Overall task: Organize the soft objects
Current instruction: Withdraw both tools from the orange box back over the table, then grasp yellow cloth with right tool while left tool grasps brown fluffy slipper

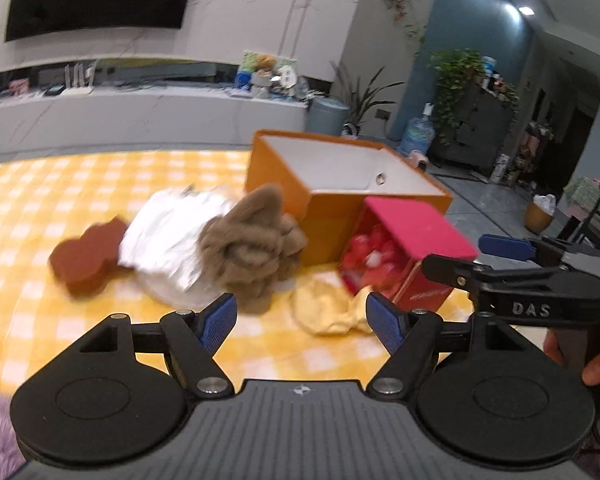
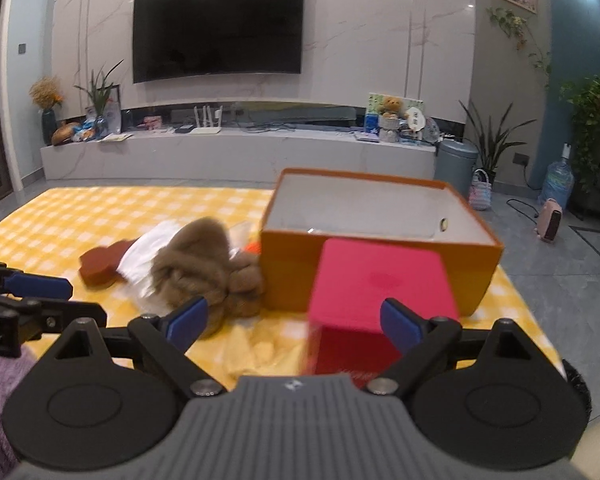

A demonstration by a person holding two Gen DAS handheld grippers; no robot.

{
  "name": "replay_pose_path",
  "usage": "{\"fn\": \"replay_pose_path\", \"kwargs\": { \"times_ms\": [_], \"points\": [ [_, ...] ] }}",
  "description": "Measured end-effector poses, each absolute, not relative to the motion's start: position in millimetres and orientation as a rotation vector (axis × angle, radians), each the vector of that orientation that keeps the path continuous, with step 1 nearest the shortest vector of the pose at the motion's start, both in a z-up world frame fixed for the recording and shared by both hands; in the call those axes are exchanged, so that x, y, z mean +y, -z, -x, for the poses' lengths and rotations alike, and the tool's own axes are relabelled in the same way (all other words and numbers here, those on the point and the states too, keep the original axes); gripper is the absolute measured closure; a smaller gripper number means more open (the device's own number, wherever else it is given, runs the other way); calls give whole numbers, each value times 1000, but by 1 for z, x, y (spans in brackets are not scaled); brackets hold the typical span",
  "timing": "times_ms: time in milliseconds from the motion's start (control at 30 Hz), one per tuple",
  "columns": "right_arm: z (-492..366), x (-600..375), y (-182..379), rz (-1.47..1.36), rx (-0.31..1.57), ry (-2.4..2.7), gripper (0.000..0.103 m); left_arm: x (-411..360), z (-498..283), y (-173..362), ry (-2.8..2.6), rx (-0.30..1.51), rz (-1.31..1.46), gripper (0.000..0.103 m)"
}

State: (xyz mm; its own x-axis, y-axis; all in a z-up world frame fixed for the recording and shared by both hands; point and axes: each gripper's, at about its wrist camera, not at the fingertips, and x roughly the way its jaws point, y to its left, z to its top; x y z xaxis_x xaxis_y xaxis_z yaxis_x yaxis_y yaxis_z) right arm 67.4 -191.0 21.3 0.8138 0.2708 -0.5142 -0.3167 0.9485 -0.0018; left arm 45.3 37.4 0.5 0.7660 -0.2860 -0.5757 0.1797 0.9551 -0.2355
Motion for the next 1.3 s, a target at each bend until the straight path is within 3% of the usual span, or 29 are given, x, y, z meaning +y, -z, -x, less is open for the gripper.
{"fn": "replay_pose_path", "kwargs": {
  "times_ms": [467, 733, 867, 1000, 1300],
  "points": [
    [-58, -137, 13, 163, 576, -399, 13, 64, -39, 31, 207, 688, 190, 17],
    [-86, -110, 39, 370, 649, -383, 34, 67, -52, 41, 207, 720, 198, 17],
    [-98, -103, 60, 411, 677, -311, 38, 64, -60, 51, 208, 755, 196, 17],
    [-106, -99, 77, 408, 699, -250, 38, 65, -69, 59, 211, 794, 218, 18],
    [-125, -108, 94, 289, 742, -205, 57, 61, -82, 70, 218, 851, 235, 18]
  ]
}}
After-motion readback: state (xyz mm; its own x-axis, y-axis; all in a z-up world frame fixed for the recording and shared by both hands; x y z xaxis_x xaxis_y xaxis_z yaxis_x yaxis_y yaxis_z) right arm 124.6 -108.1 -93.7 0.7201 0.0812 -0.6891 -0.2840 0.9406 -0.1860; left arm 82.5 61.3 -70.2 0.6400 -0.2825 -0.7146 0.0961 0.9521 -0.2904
